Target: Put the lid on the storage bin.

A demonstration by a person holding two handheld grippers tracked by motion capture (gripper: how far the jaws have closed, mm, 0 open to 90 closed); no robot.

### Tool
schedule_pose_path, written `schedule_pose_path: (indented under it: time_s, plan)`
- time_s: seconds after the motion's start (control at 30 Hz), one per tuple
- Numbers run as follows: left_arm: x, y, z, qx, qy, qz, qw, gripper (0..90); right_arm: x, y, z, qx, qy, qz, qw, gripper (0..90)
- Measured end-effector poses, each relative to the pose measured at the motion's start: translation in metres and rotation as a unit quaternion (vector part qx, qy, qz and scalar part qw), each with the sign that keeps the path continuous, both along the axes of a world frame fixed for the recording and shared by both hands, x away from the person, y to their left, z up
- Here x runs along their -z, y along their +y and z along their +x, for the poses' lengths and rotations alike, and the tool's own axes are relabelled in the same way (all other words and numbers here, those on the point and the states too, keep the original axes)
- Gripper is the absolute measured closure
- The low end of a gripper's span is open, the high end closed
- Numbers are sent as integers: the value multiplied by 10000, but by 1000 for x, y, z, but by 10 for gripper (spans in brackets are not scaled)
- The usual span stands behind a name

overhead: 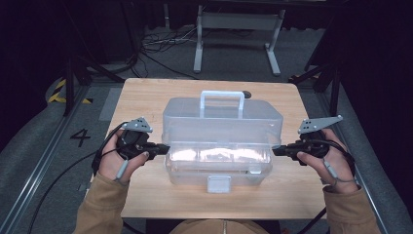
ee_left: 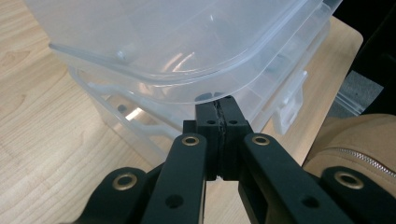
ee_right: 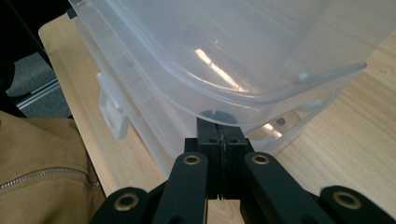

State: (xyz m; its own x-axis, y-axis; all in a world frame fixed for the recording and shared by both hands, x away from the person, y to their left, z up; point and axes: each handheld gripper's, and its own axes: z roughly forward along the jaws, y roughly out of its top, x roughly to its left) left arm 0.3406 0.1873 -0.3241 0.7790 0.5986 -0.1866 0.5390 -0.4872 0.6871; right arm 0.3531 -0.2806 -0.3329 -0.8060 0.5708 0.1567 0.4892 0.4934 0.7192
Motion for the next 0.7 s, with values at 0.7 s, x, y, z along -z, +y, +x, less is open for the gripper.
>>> schedule_pose_path:
  time_s: [0.7]
  plan:
    - [6, -4, 0, 255, 321, 452, 9981, 898, 5, 6, -2, -293, 278, -563, 9976, 900]
